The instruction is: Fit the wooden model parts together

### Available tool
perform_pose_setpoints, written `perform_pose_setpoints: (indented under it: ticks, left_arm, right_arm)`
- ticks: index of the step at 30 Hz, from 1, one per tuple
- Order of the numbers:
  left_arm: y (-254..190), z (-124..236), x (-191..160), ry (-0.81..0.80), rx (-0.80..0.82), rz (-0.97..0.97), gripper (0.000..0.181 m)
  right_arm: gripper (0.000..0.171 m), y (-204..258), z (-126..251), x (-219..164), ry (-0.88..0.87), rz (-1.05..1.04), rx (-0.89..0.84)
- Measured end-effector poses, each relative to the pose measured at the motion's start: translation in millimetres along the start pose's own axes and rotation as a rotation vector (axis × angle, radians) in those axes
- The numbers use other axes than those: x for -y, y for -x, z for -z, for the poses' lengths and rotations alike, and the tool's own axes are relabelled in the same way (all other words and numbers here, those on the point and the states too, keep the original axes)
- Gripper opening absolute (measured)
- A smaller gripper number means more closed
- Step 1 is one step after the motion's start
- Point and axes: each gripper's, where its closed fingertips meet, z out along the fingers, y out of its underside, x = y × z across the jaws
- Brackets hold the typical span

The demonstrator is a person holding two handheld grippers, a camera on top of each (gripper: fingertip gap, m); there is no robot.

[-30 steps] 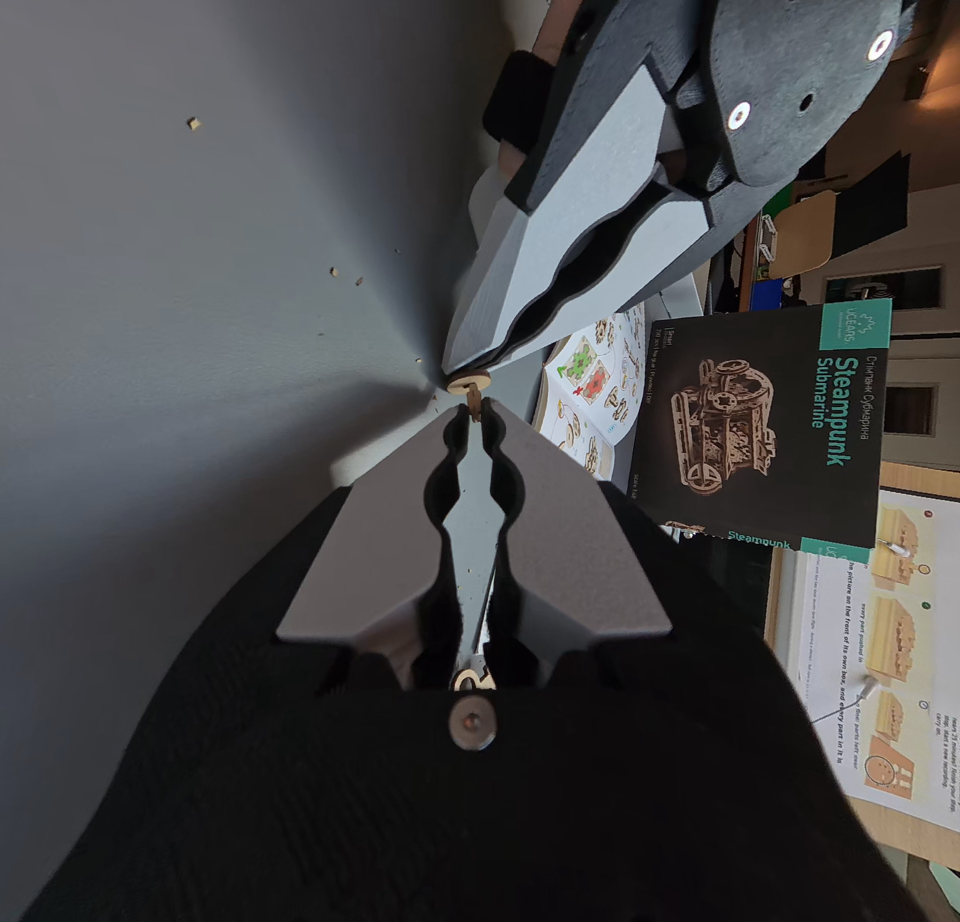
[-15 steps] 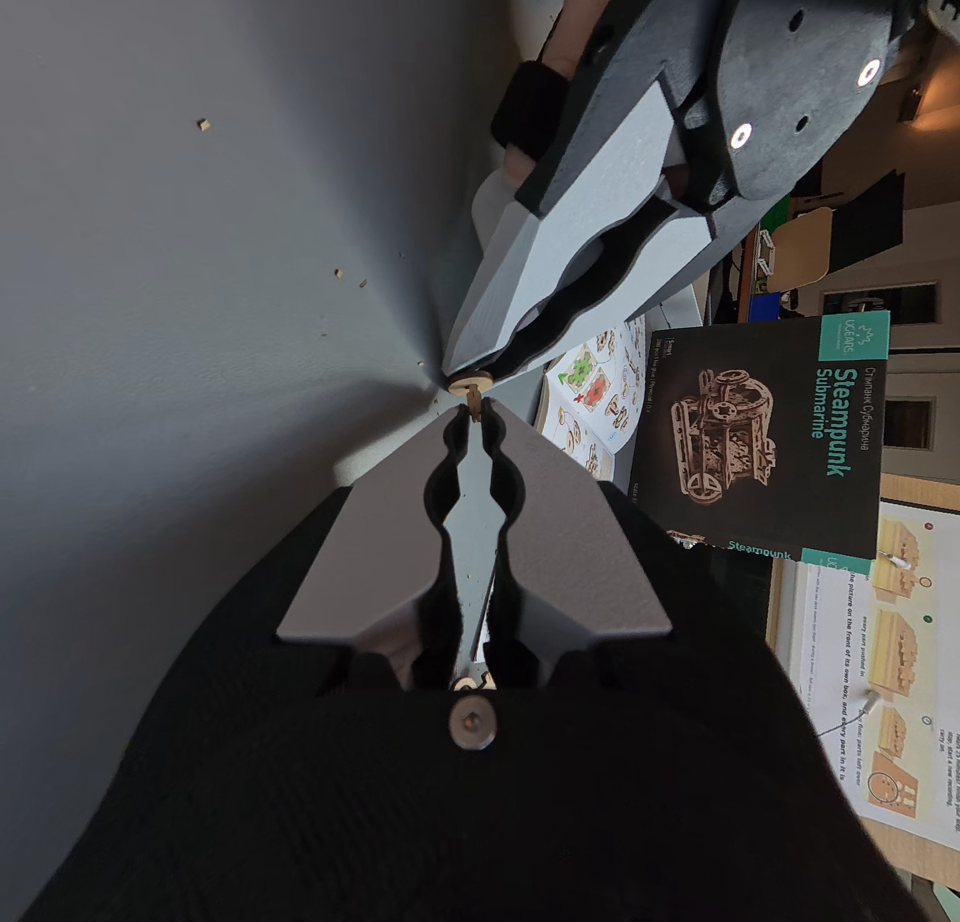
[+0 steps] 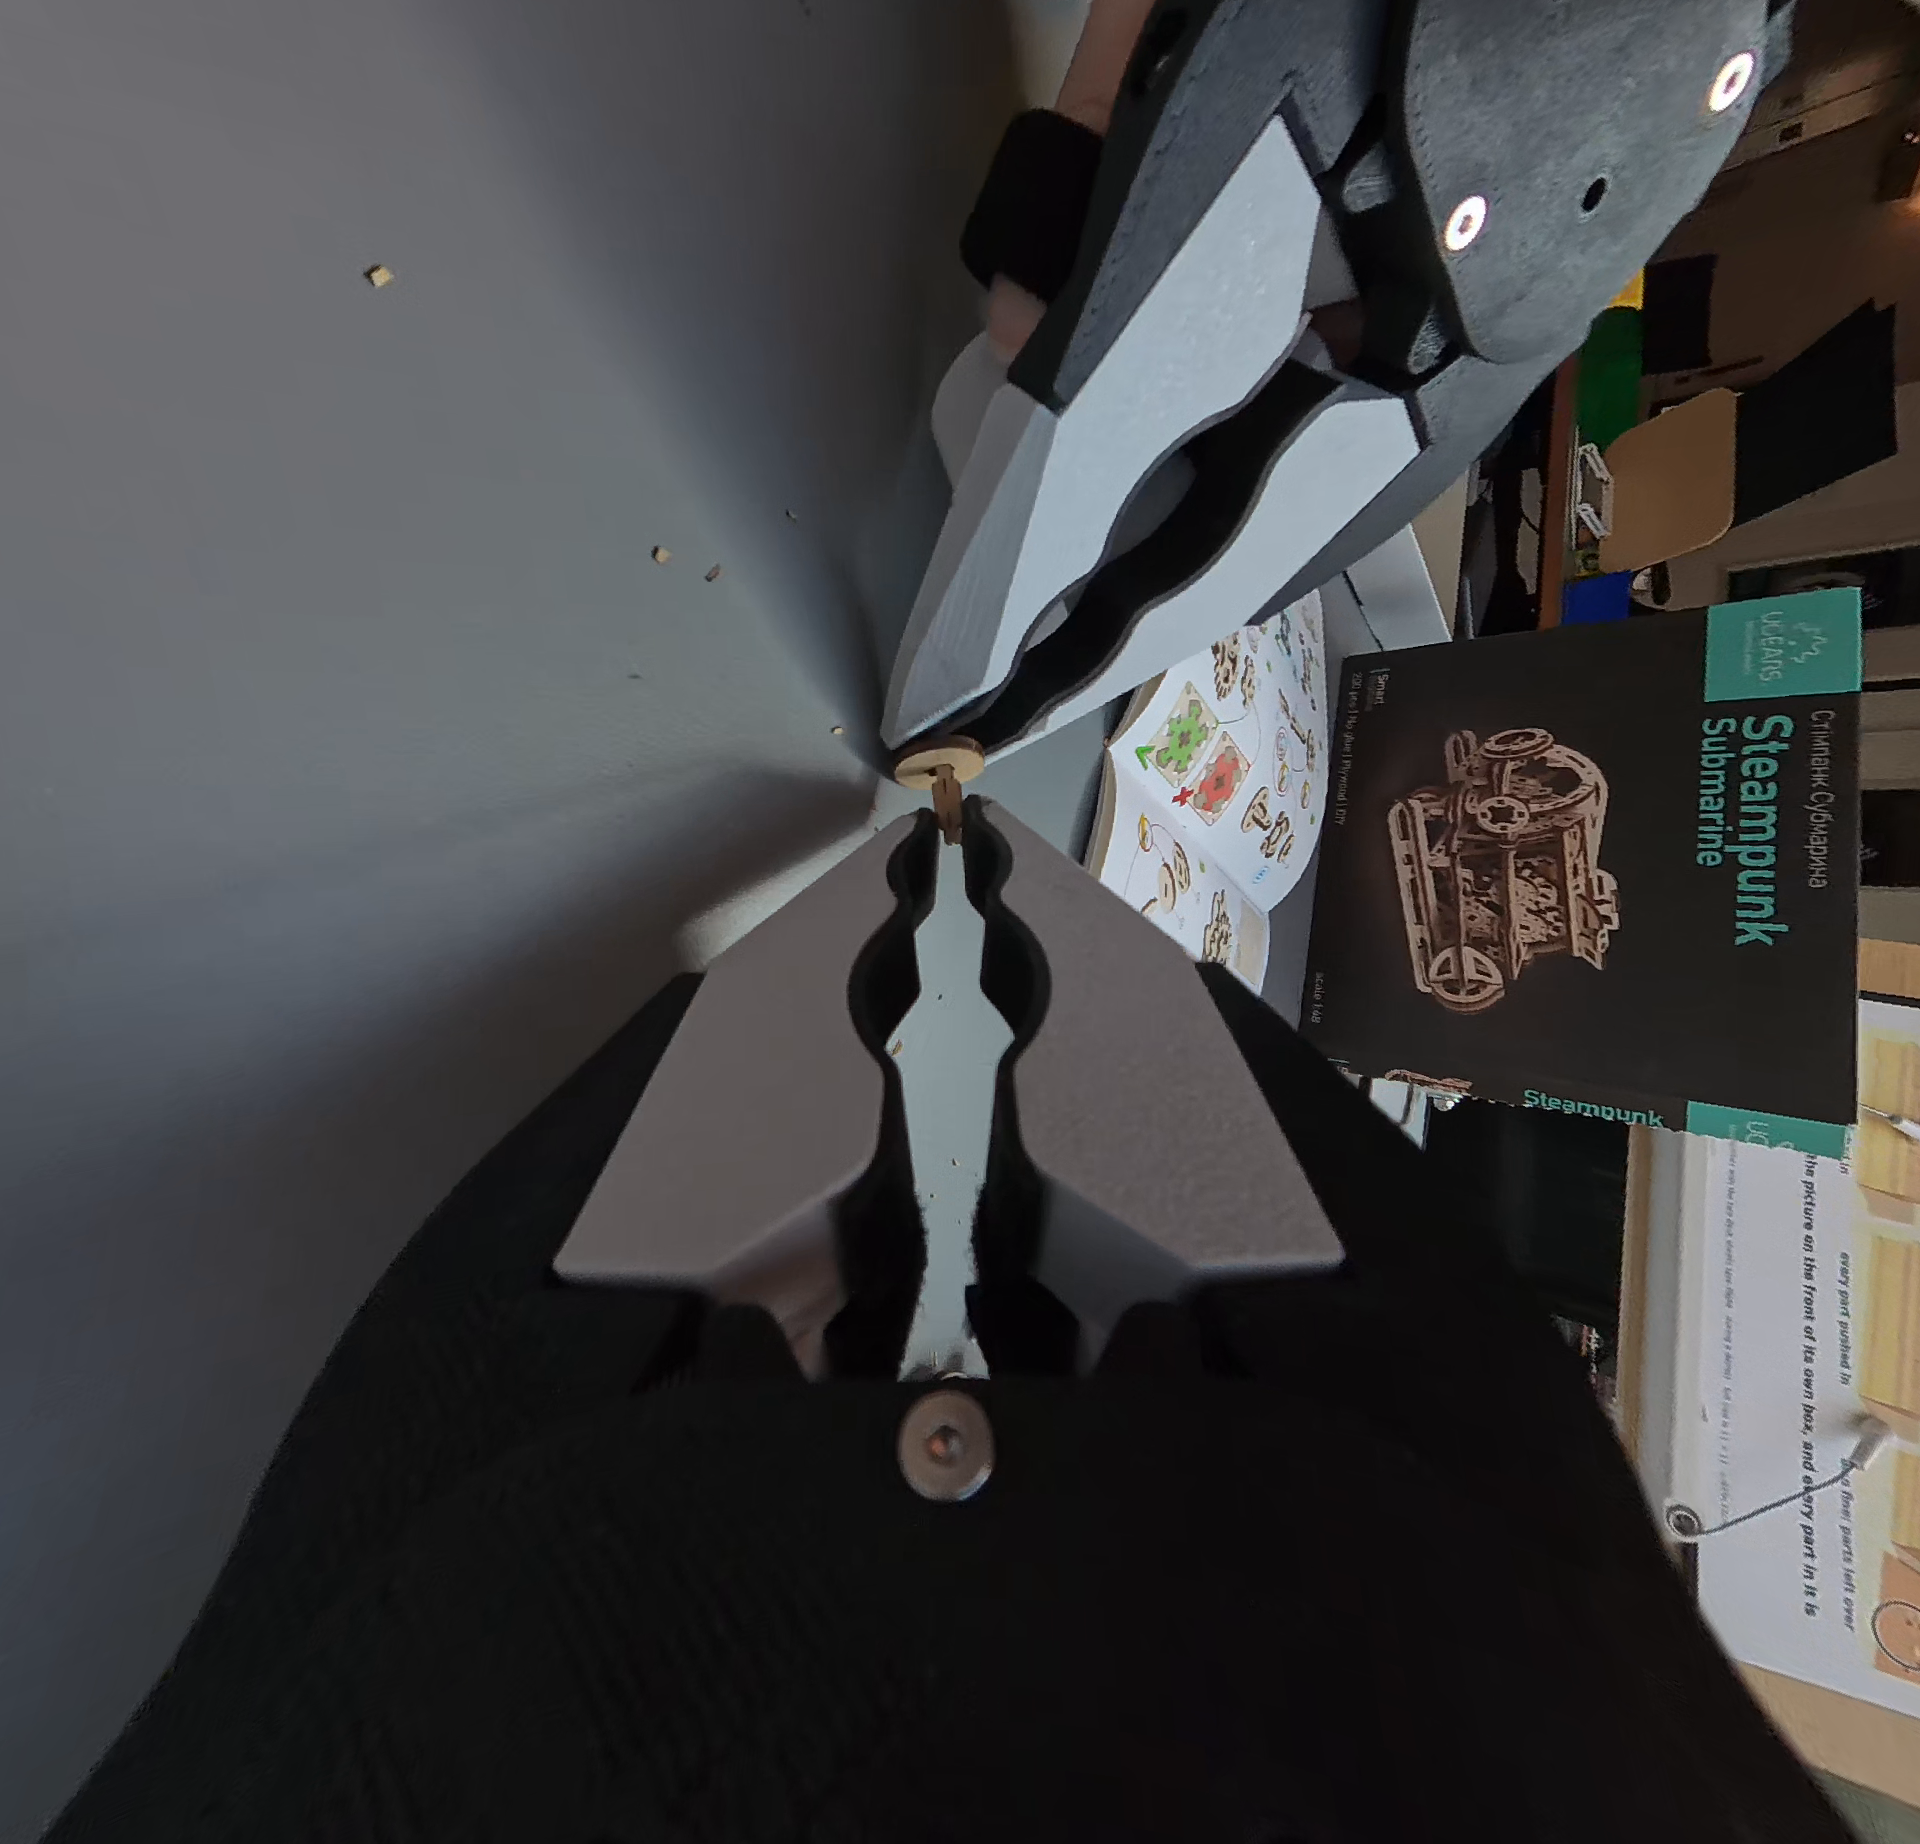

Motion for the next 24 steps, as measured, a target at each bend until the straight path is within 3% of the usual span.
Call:
perform_pose_setpoints:
  ticks: [14, 24]
  left_arm:
    - [0.1, -0.3, 0.5, 0.0, 0.001, -0.002, 0.01]
    - [0.6, -0.4, 0.5, -0.003, -0.006, 0.009, 0.01]
  right_arm:
    - [0.004, 2.5, -2.0, 3.0, 0.031, 0.074, -0.017]
    - [0.004, 3.3, -4.1, 5.6, -0.009, -0.01, 0.01]
